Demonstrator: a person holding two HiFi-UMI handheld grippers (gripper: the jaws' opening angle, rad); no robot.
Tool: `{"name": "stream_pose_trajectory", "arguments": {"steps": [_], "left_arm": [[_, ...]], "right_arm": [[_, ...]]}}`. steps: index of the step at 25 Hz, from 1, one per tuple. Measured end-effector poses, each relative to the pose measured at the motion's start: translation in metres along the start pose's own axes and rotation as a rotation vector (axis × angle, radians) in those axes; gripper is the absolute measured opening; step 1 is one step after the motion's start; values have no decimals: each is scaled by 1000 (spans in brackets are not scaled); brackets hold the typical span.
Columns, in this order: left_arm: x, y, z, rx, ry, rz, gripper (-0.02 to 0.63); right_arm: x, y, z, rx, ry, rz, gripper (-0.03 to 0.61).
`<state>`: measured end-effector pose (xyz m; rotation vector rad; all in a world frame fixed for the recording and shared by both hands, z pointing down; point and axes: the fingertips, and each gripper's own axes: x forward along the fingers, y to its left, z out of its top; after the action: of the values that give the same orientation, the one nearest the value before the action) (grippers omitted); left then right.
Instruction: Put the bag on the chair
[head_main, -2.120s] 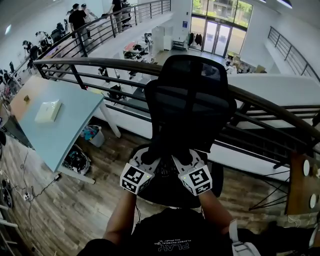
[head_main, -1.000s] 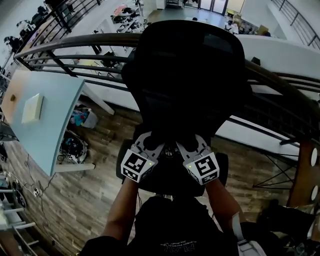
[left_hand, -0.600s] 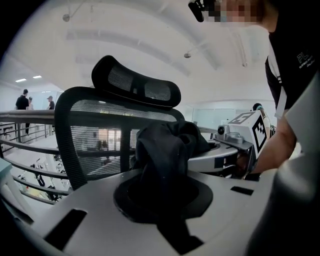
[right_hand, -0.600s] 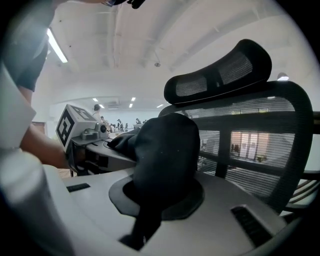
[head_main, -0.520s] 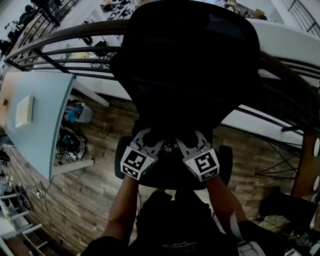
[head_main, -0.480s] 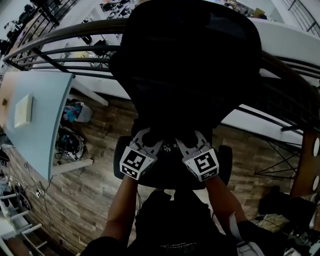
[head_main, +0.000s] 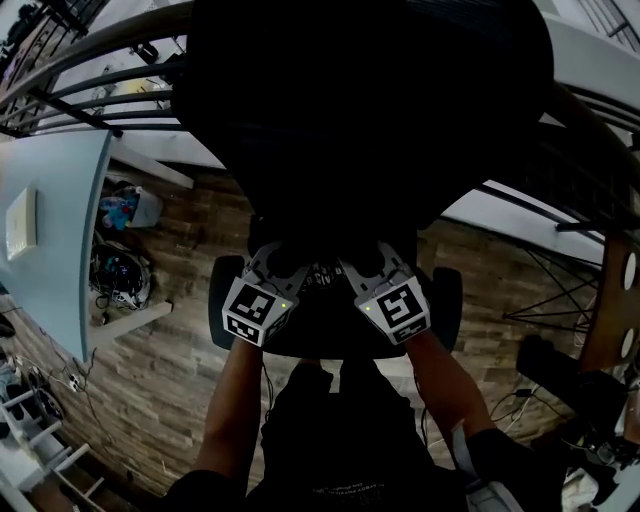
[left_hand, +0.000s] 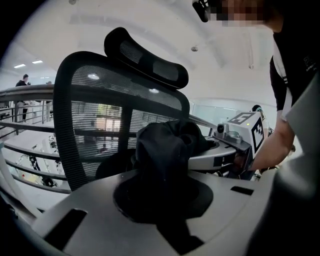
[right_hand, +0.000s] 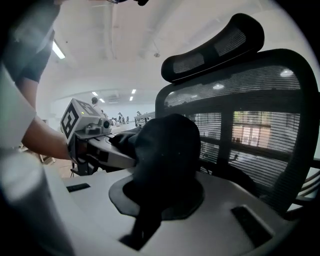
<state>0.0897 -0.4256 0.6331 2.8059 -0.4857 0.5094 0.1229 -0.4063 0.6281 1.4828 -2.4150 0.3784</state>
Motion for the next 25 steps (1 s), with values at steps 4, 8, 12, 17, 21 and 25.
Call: {"name": "stream_pose_trajectory", "arguments": {"steps": [4, 8, 12, 17, 21, 25], "left_arm": [[9, 4, -12, -24, 27, -6, 60], [15, 8, -26, -53, 59, -5, 60], [23, 7, -38, -34, 98, 11, 61], [30, 8, -41, -20, 99, 12, 63], [30, 7, -50, -11, 154, 20, 66], [28, 6, -60, 2, 208, 27, 78]], "right_arm": [[6, -5, -11, 12, 22, -11, 41], [14, -7, -24, 31, 46, -13, 41], [14, -13, -49, 47, 76, -28, 41], [15, -17, -54, 62, 74, -39, 41], [17, -14, -60, 67, 76, -33, 43], [18, -12, -69, 87, 96, -29, 44]]}}
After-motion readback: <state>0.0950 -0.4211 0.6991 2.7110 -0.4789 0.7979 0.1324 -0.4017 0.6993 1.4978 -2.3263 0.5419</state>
